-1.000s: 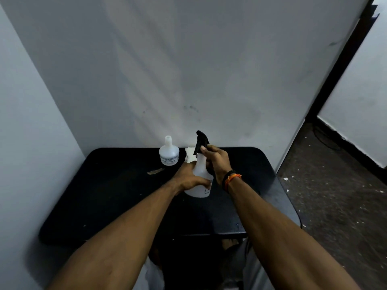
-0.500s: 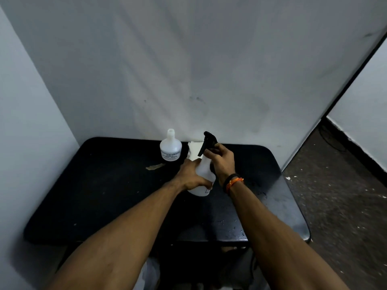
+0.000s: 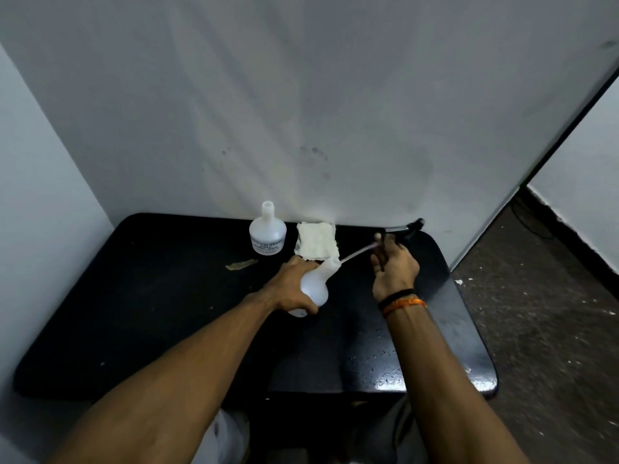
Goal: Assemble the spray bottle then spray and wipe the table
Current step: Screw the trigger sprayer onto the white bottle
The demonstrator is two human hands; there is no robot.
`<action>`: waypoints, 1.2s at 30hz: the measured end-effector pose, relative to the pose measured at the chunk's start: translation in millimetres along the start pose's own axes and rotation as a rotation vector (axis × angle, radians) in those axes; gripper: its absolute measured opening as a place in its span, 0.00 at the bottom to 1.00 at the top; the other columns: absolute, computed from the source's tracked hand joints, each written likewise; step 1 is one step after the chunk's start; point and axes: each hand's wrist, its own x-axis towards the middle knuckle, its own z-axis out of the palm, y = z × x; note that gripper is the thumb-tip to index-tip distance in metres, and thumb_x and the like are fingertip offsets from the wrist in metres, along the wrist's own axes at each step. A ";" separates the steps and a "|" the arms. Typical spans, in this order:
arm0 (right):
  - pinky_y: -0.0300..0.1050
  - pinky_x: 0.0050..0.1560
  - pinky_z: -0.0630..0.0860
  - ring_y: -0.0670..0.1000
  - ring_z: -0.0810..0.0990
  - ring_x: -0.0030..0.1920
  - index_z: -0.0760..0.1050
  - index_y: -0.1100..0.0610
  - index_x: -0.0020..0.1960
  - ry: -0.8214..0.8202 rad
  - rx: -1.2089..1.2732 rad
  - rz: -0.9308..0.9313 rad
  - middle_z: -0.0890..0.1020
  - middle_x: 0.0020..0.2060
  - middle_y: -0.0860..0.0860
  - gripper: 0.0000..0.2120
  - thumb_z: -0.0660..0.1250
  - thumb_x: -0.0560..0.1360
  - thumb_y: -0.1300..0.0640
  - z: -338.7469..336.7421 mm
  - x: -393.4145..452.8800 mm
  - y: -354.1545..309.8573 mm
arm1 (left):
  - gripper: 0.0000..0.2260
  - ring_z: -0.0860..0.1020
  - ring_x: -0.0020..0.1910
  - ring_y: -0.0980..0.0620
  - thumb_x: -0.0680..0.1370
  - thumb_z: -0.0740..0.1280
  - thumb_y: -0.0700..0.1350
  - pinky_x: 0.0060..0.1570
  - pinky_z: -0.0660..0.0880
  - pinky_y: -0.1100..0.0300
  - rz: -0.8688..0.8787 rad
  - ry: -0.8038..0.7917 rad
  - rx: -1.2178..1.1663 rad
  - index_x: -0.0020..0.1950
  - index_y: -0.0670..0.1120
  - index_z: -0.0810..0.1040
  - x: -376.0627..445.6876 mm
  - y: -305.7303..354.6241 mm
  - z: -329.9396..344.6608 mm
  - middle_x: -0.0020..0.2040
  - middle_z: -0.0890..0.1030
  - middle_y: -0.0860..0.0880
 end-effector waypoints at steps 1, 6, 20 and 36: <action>0.45 0.49 0.75 0.47 0.82 0.42 0.78 0.55 0.45 0.070 0.021 0.014 0.85 0.46 0.52 0.04 0.70 0.78 0.56 -6.6 2.1 0.4 | 0.43 0.68 0.66 0.48 0.61 0.82 0.44 0.68 0.71 0.51 0.006 -0.013 0.009 0.74 0.50 0.70 1.7 -3.1 -1.1 0.66 0.66 0.50; 0.40 0.38 0.72 0.45 0.79 0.37 0.77 0.53 0.44 0.202 0.056 0.091 0.84 0.49 0.53 0.07 0.70 0.78 0.52 -27.0 3.8 -3.6 | 0.43 0.67 0.65 0.50 0.62 0.82 0.42 0.65 0.66 0.60 -0.010 0.019 0.016 0.75 0.50 0.69 8.9 -21.1 -5.9 0.64 0.65 0.50; 0.40 0.36 0.74 0.49 0.82 0.37 0.79 0.58 0.52 0.005 -0.133 0.120 0.86 0.46 0.57 0.11 0.72 0.76 0.52 -15.1 16.2 -24.1 | 0.37 0.72 0.60 0.43 0.61 0.81 0.57 0.62 0.71 0.48 0.044 0.206 0.147 0.66 0.51 0.74 74.2 2.7 2.8 0.61 0.74 0.47; 0.37 0.25 0.74 0.46 0.80 0.27 0.80 0.61 0.44 -0.003 -0.189 0.096 0.85 0.39 0.58 0.07 0.74 0.74 0.57 -17.6 38.4 -26.8 | 0.36 0.76 0.57 0.43 0.59 0.79 0.62 0.56 0.72 0.50 0.041 0.246 0.140 0.62 0.51 0.73 183.7 47.1 45.7 0.55 0.78 0.47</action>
